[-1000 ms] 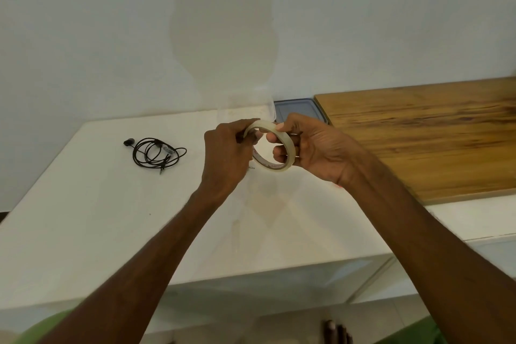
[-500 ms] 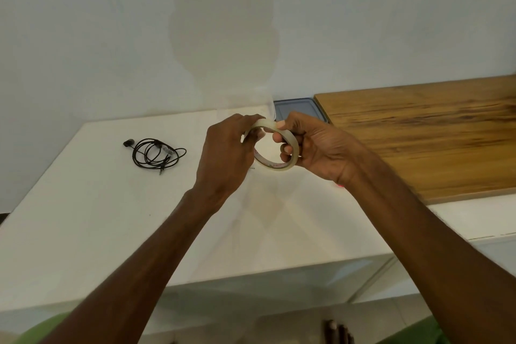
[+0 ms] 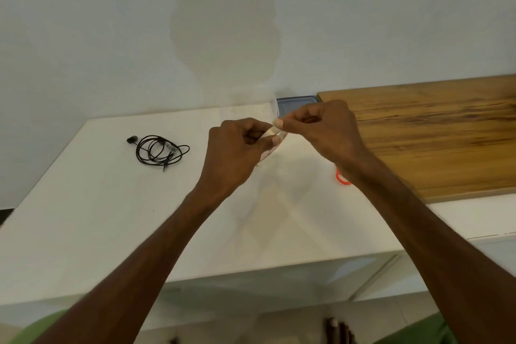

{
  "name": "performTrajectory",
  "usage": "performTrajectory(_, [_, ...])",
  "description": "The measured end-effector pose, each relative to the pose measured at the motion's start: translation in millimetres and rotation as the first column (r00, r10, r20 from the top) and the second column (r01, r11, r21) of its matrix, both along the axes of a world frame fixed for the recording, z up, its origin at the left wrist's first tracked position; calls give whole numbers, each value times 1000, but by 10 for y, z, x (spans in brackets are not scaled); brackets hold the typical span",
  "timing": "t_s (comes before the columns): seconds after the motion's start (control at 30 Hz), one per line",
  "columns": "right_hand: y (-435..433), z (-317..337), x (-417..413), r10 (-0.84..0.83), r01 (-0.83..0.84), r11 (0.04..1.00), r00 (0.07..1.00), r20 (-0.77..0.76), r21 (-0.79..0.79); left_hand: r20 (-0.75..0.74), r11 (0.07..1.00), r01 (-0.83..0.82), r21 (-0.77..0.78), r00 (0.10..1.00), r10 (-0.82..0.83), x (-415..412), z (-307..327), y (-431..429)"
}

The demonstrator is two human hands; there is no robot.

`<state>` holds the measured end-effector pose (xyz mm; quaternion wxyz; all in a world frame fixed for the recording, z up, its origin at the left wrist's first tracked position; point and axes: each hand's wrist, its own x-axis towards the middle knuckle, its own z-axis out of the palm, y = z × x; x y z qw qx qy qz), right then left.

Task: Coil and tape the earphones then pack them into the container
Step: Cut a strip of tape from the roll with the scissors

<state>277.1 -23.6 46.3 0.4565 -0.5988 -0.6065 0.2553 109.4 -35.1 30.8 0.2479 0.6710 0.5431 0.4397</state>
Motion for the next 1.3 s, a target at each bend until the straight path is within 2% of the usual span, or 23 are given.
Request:
performTrajectory(0.23, [-6, -55, -130, -35, 35, 997, 999, -5, 71, 82, 993, -112, 32, 991, 109, 154, -13, -42])
performTrajectory(0.57, [31, -94, -126, -100, 95, 985, 995, 22, 147, 165, 988, -152, 13, 975, 147, 269, 0, -68])
performTrajectory(0.63, [30, -113, -132, -113, 99, 980, 991, 74, 170, 167, 988, -153, 22, 975, 147, 289, -4, -74])
performTrajectory(0.73, [17, -150, -156, -152, 88, 963, 959, 240, 255, 167, 987, -153, 50, 976, 143, 316, -25, -91])
performTrajectory(0.83, [41, -190, -160, -127, 48, 980, 897, 424, 192, 156, 986, -159, 47, 976, 150, 340, -41, -90])
performTrajectory(0.97, [71, -202, -158, -31, -24, 994, 878, 477, 109, 181, 983, -170, 65, 971, 156, 353, -39, -85])
performTrajectory(1.03, [67, -192, -156, -33, -30, 991, 898, 439, 134, 202, 982, -178, 70, 966, 161, 342, -21, -79])
performTrajectory(1.1, [61, -150, -124, -78, 12, 976, 951, 298, 218, 221, 984, -174, 50, 962, 159, 331, -3, -68])
performTrajectory(1.17, [56, -99, -70, -65, 29, 973, 986, 153, 227, 221, 985, -171, 35, 962, 159, 326, 4, -69])
performTrajectory(1.3, [31, -60, -8, -22, 4, 978, 996, 85, 207, 215, 987, -161, 24, 965, 152, 321, 1, -89])
